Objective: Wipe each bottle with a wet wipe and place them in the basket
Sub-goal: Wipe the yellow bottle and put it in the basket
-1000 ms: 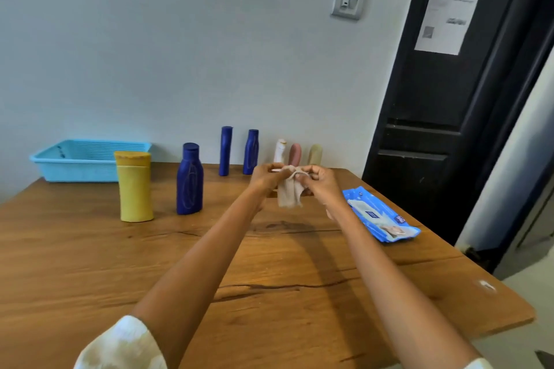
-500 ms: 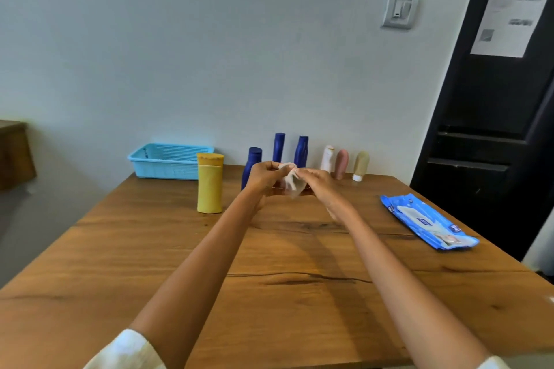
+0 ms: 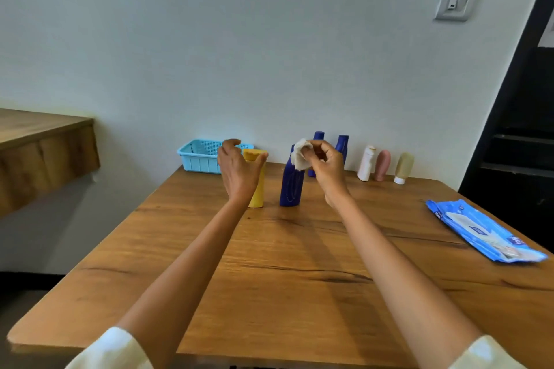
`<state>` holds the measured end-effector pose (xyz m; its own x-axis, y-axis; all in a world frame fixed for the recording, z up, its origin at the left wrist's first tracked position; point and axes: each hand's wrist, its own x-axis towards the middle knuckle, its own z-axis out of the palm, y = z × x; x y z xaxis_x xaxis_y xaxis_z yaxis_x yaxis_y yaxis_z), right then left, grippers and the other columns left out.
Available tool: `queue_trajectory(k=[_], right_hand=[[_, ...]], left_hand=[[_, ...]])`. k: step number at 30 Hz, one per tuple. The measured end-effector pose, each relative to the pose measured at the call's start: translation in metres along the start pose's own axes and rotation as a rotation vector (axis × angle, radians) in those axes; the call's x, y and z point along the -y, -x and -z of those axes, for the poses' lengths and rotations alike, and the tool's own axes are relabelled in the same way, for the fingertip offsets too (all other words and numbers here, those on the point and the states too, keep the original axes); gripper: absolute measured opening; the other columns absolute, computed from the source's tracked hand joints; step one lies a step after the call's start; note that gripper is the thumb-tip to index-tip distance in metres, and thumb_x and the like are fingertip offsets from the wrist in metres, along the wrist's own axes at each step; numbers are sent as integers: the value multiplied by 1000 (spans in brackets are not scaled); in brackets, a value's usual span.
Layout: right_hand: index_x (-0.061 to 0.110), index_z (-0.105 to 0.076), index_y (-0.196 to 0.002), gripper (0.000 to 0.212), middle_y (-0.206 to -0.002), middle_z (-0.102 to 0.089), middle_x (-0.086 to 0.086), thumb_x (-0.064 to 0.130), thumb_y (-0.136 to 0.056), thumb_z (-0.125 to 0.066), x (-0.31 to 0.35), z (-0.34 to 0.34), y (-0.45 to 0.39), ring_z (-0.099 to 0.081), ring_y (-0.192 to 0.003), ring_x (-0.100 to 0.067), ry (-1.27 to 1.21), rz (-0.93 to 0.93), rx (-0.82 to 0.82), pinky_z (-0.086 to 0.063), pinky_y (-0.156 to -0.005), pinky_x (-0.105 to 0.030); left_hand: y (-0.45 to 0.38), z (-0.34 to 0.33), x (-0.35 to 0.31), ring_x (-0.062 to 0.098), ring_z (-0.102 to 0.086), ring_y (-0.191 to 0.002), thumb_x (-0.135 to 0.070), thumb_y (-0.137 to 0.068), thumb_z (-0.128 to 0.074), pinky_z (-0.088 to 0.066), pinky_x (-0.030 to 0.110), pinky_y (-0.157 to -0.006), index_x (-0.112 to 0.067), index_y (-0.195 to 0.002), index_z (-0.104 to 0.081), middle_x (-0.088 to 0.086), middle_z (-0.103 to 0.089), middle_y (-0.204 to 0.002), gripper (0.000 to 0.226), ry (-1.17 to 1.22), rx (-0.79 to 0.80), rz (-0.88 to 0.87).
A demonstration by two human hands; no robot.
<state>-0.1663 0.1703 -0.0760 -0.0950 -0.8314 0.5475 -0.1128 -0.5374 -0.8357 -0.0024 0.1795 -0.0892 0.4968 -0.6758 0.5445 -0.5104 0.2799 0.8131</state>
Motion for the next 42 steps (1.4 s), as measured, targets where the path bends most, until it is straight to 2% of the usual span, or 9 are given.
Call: queue_trajectory(k=[5, 12, 15, 20, 26, 30, 34, 39, 42], right_hand=[[16, -65, -100, 11, -90, -63, 11, 18, -89, -63, 14, -21, -12, -58, -86, -2, -33, 51, -62, -48, -78, -19], [18, -66, -97, 10, -92, -66, 3, 20, -88, -65, 15, -16, -26, -60, -90, -11, -33, 40, -78, -52, -82, -35], [19, -65, -95, 8, -91, -65, 0, 19, -87, -65, 17, -10, -30, -60, -87, -12, -73, 31, -95, -52, -74, -28], [10, -66, -100, 13, -86, -63, 1, 13, -88, -64, 35, 0, -43, -58, -79, -7, -152, 81, -112, -46, -60, -10], [20, -67, -97, 12, -86, -66, 6, 19, -86, -67, 58, 9, -77, -61, -83, -8, -109, 172, -209, -51, -76, -29], [18, -71, -97, 12, -76, -65, 6, 19, -85, -66, 62, 14, -91, -58, -70, -3, 39, 242, -237, -47, -68, -23], [24, -72, -93, 12, -79, -68, 9, 18, -85, -65, 49, 16, -90, -61, -74, -4, 166, 272, -246, -50, -68, -25], [27, -72, -99, 15, -92, -67, 10, 22, -87, -64, 32, 13, -89, -60, -90, -9, 300, 375, -267, -48, -72, -22], [27, -72, -102, 16, -90, -66, 7, 25, -88, -64, 28, 7, -85, -57, -89, -11, 450, 432, -266, -43, -66, -17]], left_hand=[[2, -28, -5, 30, -33, -126, -46, -72, -75, -31, 40, -102, -5, -136, -28, 15, -35, -135, 89, -110, 21, 267], [-8, -37, 10, 27, -44, -116, -34, -75, -74, -36, 37, -99, -4, -124, -44, 12, -49, -123, 65, -60, -99, 204], [-19, -30, 18, 23, -46, -115, -37, -74, -75, -39, 37, -101, -11, -124, -48, 4, -52, -120, 62, 172, -76, 242], [-45, -14, 8, 15, -54, -109, -36, -79, -72, -46, 22, -81, -15, -126, -55, 1, -58, -120, 54, 451, 228, 133], [-65, -19, -30, 13, -61, -96, -43, -81, -53, -48, 30, -87, -17, -112, -61, -1, -67, -106, 41, 830, 562, 68], [-67, -41, -47, 18, -63, -98, -56, -62, -77, -49, 35, -89, -15, -114, -64, 4, -69, -108, 67, 1069, 745, 101], [-63, -64, -56, 18, -65, -92, -58, -54, -81, -54, 31, -80, -14, -112, -65, 6, -70, -103, 75, 1133, 795, 120], [-55, -80, -53, 18, -64, -84, -41, -88, -54, -52, 33, -76, -13, -106, -65, 3, -71, -90, 35, 1105, 753, 159], [-55, -84, -56, 17, -62, -84, -38, -87, -53, -49, 35, -81, -12, -102, -67, 5, -67, -90, 33, 1023, 756, 108]])
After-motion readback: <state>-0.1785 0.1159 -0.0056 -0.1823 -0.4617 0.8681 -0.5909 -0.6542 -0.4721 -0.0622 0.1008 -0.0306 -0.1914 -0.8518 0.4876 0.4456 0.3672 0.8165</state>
